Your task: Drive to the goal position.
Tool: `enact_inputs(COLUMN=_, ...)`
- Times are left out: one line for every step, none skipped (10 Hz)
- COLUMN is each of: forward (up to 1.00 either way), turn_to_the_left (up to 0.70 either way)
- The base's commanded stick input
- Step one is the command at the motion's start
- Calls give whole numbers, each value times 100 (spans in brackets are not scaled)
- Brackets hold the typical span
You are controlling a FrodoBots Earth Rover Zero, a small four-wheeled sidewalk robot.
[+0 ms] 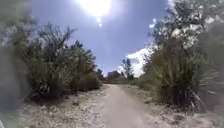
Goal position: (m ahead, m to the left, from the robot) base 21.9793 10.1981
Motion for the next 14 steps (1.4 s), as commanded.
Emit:
enact_inputs(forward=85, turn_to_the_left=0)
enact_inputs(forward=85, turn_to_the_left=0)
enact_inputs(forward=85, turn_to_the_left=0)
enact_inputs(forward=85, turn_to_the_left=0)
enact_inputs(forward=85, turn_to_the_left=0)
enact_inputs(forward=85, turn_to_the_left=0)
enact_inputs(forward=85, turn_to_the_left=0)
enact_inputs(forward=85, turn_to_the_left=0)
enact_inputs(forward=85, turn_to_the_left=0)
enact_inputs(forward=85, turn_to_the_left=0)
enact_inputs(forward=85, turn_to_the_left=0)
enact_inputs(forward=85, turn_to_the_left=0)
enact_inputs(forward=85, turn_to_the_left=0)
enact_inputs(forward=85, turn_to_the_left=0)
